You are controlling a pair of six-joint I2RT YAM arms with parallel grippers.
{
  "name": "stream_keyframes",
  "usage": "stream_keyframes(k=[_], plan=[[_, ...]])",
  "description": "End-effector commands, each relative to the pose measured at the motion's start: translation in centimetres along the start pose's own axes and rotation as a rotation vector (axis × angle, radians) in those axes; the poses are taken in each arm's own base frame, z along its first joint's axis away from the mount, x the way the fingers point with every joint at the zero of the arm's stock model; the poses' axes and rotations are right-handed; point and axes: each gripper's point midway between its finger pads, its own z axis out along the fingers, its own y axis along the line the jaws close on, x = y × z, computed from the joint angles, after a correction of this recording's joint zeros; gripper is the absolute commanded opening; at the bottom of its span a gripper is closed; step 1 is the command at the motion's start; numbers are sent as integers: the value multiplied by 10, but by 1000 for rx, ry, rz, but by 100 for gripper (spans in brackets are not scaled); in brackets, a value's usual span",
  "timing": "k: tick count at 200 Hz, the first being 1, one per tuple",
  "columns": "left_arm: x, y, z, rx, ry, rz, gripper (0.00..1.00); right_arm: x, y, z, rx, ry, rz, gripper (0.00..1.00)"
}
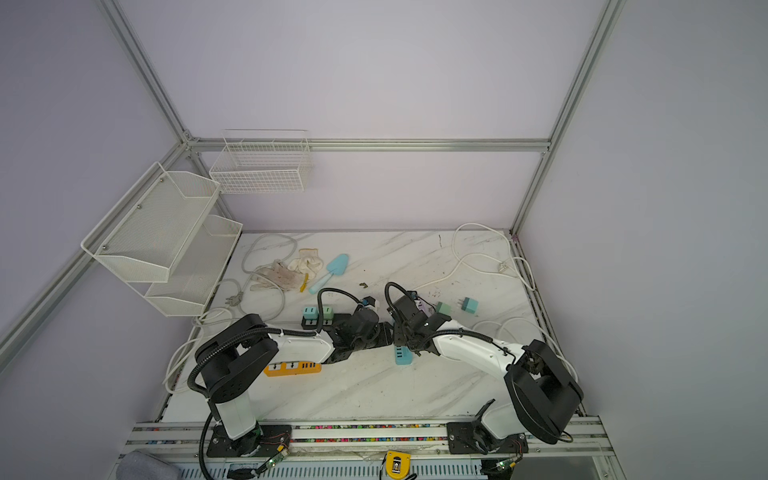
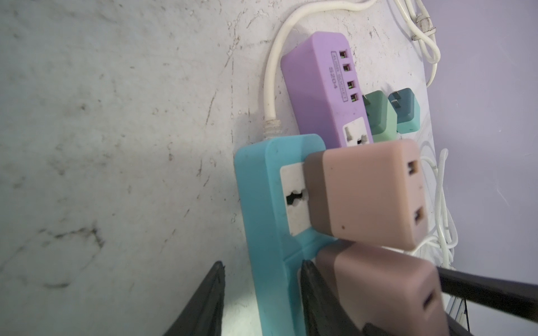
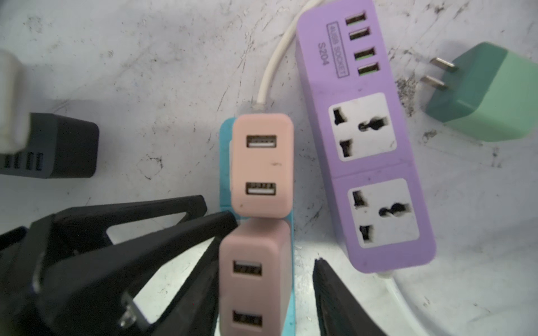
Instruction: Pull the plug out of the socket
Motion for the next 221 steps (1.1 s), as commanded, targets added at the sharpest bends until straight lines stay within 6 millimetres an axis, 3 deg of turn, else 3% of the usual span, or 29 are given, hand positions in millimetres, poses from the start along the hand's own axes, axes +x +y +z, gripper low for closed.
stream_keyframes(k=[1, 101, 134, 174, 192, 221], plan=[[21, 26, 6, -86, 67, -9, 41, -1, -1, 2, 5, -15, 5, 51], [44, 37, 4, -145, 121, 10, 40, 7, -11, 10, 44, -6, -42, 41], [52, 47, 5, -171, 137, -3, 40, 6, -11, 10, 49, -7, -49, 35], [59, 43, 4, -169, 141, -9, 39, 4, -17, 12, 100, -8, -72, 27], [64, 48, 4, -189, 139, -23, 38, 5, -12, 15, 85, 5, -71, 21], [71, 61, 4, -219, 145, -53, 35, 4, -4, 12, 35, -2, -60, 21]])
